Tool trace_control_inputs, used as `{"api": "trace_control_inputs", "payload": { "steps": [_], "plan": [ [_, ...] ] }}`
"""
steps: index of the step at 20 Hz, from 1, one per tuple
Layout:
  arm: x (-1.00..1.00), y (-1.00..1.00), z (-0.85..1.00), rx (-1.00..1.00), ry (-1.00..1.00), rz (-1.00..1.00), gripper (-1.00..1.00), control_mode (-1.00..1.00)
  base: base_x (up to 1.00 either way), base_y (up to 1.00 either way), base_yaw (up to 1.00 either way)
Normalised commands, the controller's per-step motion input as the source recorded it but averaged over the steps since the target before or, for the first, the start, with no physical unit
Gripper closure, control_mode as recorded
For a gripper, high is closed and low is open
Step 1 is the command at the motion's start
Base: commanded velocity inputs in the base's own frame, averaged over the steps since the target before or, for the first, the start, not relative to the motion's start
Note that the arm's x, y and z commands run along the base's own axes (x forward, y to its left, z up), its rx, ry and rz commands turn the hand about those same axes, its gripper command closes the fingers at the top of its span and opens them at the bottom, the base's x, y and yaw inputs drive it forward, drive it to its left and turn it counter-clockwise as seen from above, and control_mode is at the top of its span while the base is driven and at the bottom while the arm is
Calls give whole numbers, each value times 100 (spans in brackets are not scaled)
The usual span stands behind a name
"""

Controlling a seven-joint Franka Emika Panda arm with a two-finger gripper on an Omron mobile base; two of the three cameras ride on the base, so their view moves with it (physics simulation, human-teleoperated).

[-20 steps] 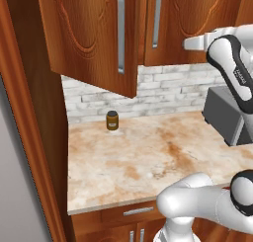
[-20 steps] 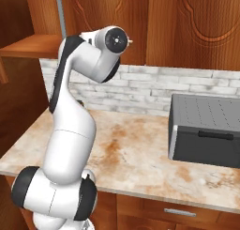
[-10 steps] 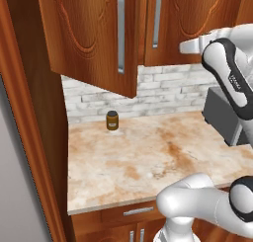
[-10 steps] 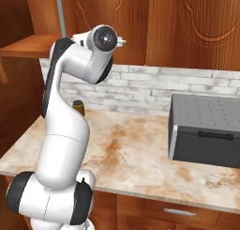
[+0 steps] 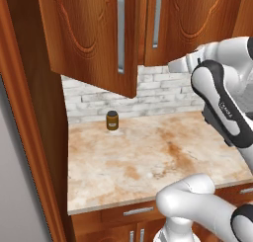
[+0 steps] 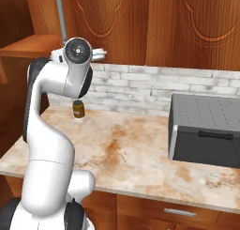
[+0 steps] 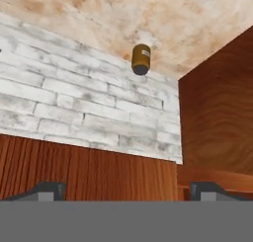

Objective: Close all open cabinet doors.

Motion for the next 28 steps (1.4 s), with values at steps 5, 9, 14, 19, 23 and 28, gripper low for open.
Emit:
{"api": "trace_control_inputs", "payload": {
  "steps": [5,9,14,19,23,28],
  "plan": [
    [-45,9,-18,-5,1,0,-100,-100,0,0,0],
    [-86,13,-9,-12,-4,0,-100,-100,0,0,0],
    [-100,19,0,-17,-9,0,-100,-100,0,0,0],
    [-100,12,15,-20,-8,0,-100,-100,0,0,0],
    [-100,10,9,-23,-10,0,-100,-100,0,0,0],
    [-100,31,-1,-22,-10,0,-100,-100,0,0,0]
  ]
}}
